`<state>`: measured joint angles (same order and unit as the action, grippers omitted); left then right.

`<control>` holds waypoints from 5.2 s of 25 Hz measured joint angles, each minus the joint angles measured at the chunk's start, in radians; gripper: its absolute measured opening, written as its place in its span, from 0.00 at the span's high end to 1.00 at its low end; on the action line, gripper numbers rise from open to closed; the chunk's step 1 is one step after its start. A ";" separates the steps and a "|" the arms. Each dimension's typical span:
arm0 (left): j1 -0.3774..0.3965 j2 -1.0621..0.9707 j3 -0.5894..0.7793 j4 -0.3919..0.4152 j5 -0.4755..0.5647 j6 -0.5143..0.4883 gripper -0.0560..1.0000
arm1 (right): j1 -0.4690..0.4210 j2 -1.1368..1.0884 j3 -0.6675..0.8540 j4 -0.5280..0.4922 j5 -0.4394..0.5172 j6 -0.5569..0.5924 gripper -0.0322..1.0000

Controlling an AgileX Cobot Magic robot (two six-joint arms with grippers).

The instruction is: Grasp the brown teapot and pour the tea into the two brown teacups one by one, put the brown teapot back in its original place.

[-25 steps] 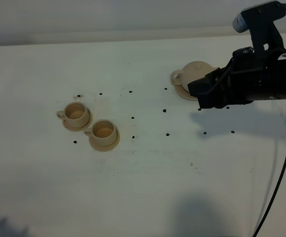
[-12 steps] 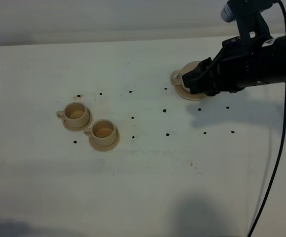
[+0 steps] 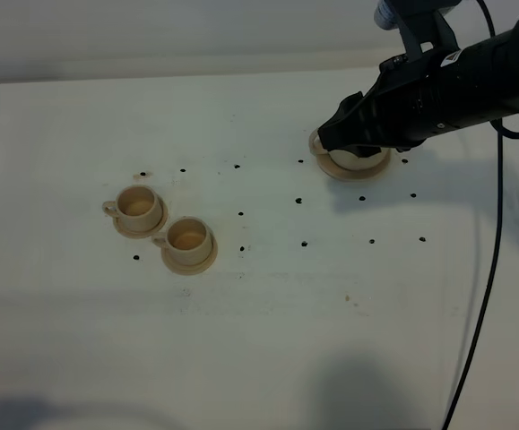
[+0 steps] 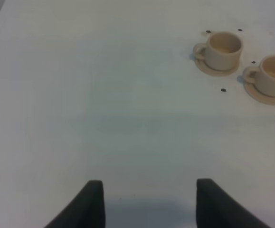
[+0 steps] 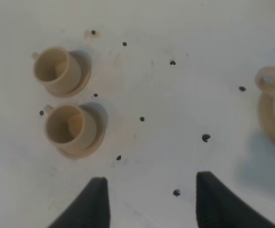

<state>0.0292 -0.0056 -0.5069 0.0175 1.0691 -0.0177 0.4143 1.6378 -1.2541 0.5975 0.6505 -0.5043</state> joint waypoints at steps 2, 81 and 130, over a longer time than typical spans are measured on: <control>0.001 0.000 0.000 0.000 0.000 0.000 0.55 | 0.000 0.010 -0.024 -0.029 0.018 0.008 0.57; 0.002 0.001 0.000 -0.001 0.000 0.001 0.55 | 0.014 0.837 -0.903 -0.449 0.331 -0.490 0.57; 0.002 0.001 0.000 -0.001 0.000 0.001 0.55 | 0.019 0.799 -0.908 -0.344 0.559 -0.224 0.57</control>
<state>0.0316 -0.0047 -0.5069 0.0160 1.0691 -0.0167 0.4330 2.4368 -2.1616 0.2531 1.2098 -0.7284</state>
